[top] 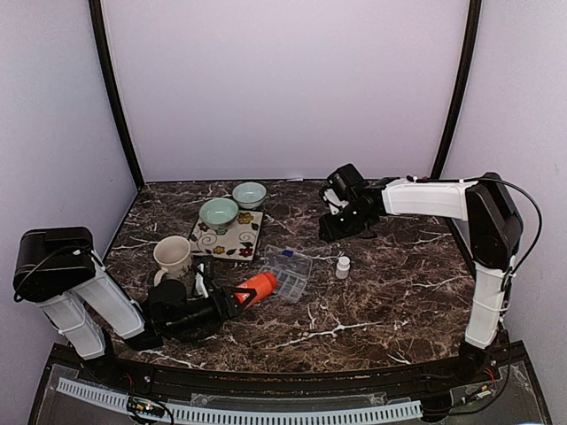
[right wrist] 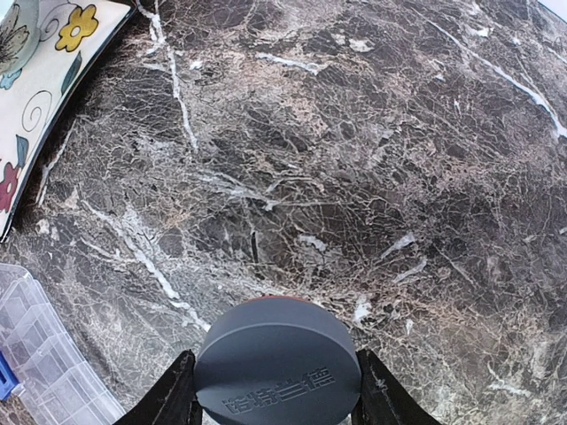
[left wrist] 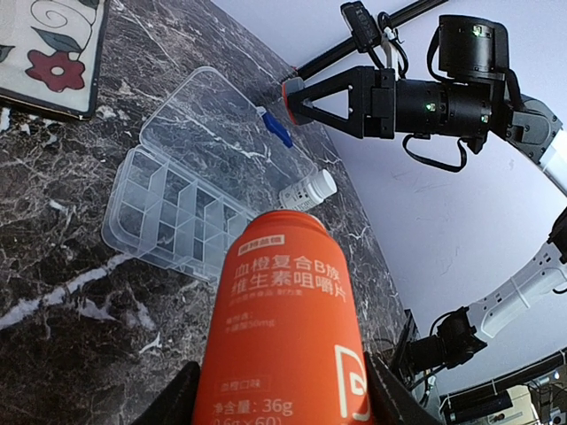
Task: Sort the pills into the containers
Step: Pour the pill into the compartment of the pill container.
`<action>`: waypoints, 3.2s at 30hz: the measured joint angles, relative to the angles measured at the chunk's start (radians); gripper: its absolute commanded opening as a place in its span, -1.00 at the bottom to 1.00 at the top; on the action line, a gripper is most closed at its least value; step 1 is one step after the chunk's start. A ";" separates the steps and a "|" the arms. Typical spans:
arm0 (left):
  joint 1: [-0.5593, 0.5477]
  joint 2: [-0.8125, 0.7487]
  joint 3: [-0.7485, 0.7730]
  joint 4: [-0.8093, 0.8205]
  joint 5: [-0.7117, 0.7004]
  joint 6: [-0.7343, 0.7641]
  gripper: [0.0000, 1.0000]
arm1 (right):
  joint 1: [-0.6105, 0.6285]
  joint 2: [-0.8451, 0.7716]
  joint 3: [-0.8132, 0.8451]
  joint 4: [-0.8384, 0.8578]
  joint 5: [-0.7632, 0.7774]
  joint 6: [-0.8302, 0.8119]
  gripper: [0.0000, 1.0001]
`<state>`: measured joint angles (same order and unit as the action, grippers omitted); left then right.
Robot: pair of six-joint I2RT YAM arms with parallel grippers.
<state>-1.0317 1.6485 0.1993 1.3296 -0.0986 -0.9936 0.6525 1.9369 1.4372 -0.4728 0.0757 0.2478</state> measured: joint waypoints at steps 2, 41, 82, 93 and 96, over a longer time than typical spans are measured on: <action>0.000 0.000 0.005 -0.001 0.000 0.000 -0.95 | 0.000 0.000 -0.002 0.002 0.000 0.001 -0.38; 0.000 0.000 0.081 -0.180 0.000 0.005 -0.95 | -0.007 -0.002 -0.021 0.010 -0.008 0.016 -0.38; 0.000 -0.013 0.128 -0.287 -0.047 0.006 -0.96 | -0.007 -0.020 -0.033 0.024 -0.013 0.019 -0.38; 0.000 -0.013 0.079 -0.186 -0.051 0.004 -0.95 | -0.007 -0.021 -0.033 0.024 -0.013 0.019 -0.38; 0.000 -0.013 0.073 -0.158 -0.047 0.005 -0.95 | -0.007 -0.021 -0.033 0.024 -0.013 0.019 -0.38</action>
<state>-1.0313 1.6360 0.2722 1.1713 -0.1459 -0.9890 0.6453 1.9163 1.4040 -0.4492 0.0628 0.2672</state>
